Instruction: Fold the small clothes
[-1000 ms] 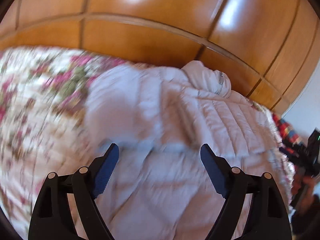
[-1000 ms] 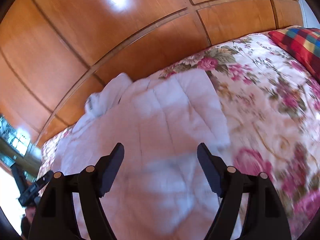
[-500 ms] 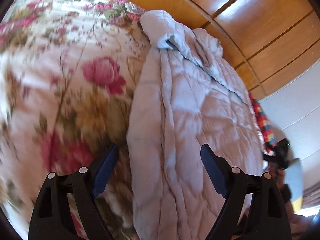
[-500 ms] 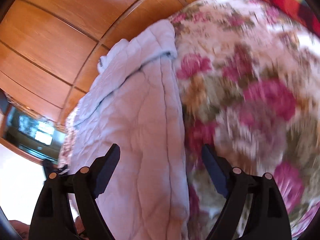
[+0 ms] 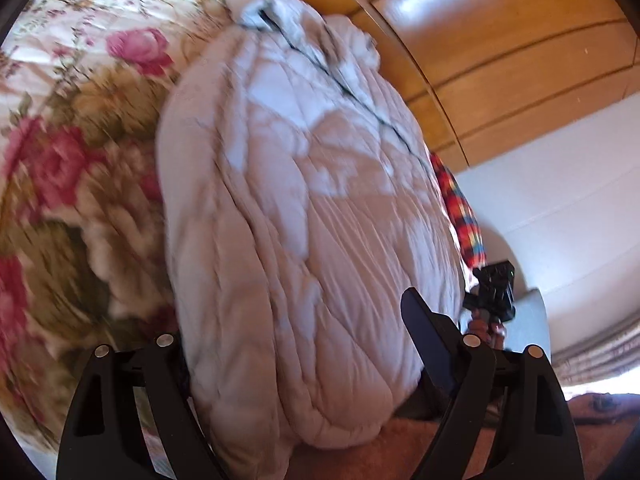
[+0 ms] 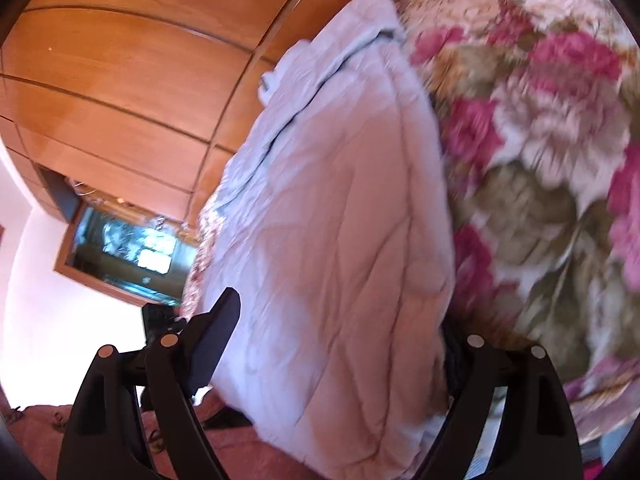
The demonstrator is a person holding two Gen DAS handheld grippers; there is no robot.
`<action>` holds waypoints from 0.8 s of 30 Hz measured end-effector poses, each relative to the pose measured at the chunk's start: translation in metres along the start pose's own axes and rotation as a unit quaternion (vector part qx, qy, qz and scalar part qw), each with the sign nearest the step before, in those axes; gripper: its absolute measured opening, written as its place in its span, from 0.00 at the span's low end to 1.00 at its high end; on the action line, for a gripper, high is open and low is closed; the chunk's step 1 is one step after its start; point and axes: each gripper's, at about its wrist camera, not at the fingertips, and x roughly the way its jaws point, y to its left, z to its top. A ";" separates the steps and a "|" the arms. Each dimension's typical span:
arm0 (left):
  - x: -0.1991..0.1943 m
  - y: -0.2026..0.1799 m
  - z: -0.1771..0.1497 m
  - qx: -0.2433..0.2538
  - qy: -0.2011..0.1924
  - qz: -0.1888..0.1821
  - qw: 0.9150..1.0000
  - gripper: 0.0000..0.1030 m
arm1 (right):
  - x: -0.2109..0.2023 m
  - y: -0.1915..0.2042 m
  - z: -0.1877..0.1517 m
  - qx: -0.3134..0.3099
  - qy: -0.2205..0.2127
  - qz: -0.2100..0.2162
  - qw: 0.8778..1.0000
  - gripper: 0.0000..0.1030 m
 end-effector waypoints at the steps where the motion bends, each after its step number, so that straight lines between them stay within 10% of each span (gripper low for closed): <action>1: 0.002 -0.003 -0.003 0.003 0.009 -0.002 1.000 0.80 | 0.002 -0.001 -0.004 0.006 0.000 0.011 1.000 0.82; 20: 0.024 -0.014 -0.033 0.017 0.057 0.011 0.998 0.64 | 0.021 -0.017 -0.028 0.029 0.050 0.061 0.996 0.59; 24: 0.020 -0.030 -0.028 0.038 0.040 0.020 0.998 0.39 | 0.031 0.004 -0.025 0.003 0.053 0.056 0.997 0.28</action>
